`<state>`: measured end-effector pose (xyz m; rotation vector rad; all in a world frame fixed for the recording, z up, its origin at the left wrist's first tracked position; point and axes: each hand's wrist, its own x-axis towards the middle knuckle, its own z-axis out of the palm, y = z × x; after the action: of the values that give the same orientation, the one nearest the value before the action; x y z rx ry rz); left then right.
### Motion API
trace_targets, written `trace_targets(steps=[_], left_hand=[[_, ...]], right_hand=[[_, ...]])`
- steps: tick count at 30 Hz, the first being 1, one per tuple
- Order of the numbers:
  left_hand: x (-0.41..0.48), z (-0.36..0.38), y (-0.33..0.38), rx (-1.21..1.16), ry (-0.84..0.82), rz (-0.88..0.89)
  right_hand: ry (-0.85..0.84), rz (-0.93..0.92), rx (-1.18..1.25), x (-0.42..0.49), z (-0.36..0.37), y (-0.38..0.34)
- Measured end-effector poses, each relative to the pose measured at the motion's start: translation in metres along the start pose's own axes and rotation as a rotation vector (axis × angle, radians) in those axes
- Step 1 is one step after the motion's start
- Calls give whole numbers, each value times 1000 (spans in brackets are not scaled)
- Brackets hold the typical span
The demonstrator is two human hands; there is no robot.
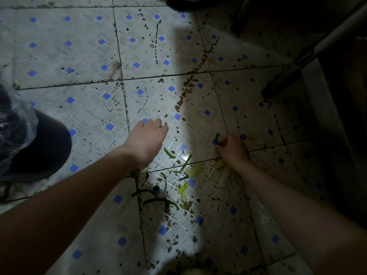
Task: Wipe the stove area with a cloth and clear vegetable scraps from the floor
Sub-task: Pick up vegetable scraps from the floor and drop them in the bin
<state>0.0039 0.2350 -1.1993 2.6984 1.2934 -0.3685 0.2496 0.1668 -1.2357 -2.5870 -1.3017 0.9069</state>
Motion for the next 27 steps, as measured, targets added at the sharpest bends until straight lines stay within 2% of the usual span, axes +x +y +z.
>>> trace_targets(steps=[8, 15, 23, 27], left_hand=[[-5, -3, -1, 30, 3, 8], [-9, 1, 14, 63, 31, 81], [-26, 4, 18, 123, 25, 177], [-32, 5, 17, 135, 13, 181]], right_hand=[[-63, -30, -49, -11, -1, -4], [41, -43, -45, -25, -18, 4], [-114, -1, -122, -57, -18, 19], [-70, -12, -148, -75, -4, 29]])
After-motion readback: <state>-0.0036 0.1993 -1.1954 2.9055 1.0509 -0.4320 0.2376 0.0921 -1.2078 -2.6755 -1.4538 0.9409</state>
